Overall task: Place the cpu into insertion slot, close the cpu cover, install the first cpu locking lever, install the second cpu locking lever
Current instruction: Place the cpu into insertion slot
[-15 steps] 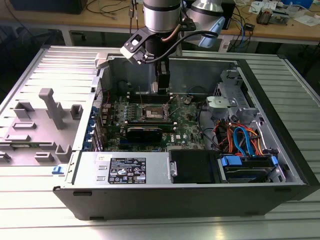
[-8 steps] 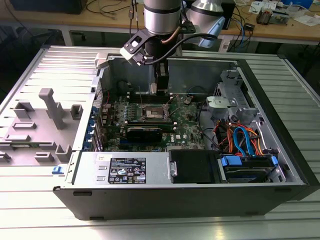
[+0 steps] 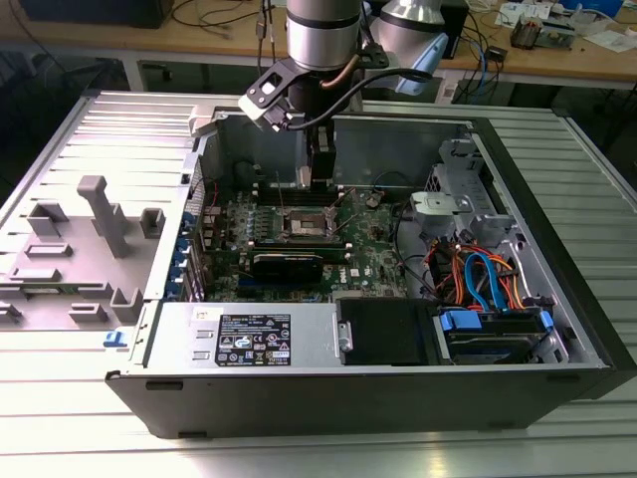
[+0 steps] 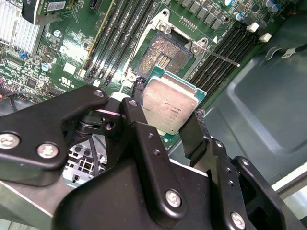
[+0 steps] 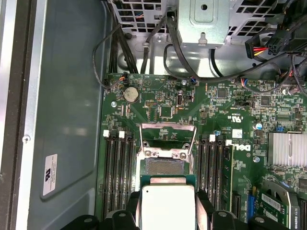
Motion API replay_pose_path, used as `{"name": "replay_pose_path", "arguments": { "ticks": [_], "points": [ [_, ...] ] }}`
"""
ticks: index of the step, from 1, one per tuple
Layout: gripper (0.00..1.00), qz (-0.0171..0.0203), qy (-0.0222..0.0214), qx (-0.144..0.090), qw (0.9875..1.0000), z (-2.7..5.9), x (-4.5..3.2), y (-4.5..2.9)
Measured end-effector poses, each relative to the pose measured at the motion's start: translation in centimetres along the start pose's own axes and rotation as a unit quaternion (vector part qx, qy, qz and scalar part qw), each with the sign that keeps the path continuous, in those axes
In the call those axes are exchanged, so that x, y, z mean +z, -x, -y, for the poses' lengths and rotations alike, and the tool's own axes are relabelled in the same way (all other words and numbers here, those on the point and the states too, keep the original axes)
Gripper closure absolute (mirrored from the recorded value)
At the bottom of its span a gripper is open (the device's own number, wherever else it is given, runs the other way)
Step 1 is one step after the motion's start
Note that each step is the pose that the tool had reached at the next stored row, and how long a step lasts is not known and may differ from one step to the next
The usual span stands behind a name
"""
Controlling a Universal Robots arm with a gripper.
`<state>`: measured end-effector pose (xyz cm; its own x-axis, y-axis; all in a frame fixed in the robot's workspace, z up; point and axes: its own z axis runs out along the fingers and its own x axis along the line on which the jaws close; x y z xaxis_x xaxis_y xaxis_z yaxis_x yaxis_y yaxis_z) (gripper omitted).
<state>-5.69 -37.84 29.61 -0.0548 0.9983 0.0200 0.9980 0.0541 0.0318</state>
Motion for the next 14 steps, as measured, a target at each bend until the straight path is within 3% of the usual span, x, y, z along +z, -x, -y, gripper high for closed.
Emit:
{"name": "replay_pose_path", "arguments": {
  "ticks": [14],
  "points": [
    [0.45,-0.0002,-0.0042,0.0,1.0,0.01,0.44,0.01]
  ]
}}
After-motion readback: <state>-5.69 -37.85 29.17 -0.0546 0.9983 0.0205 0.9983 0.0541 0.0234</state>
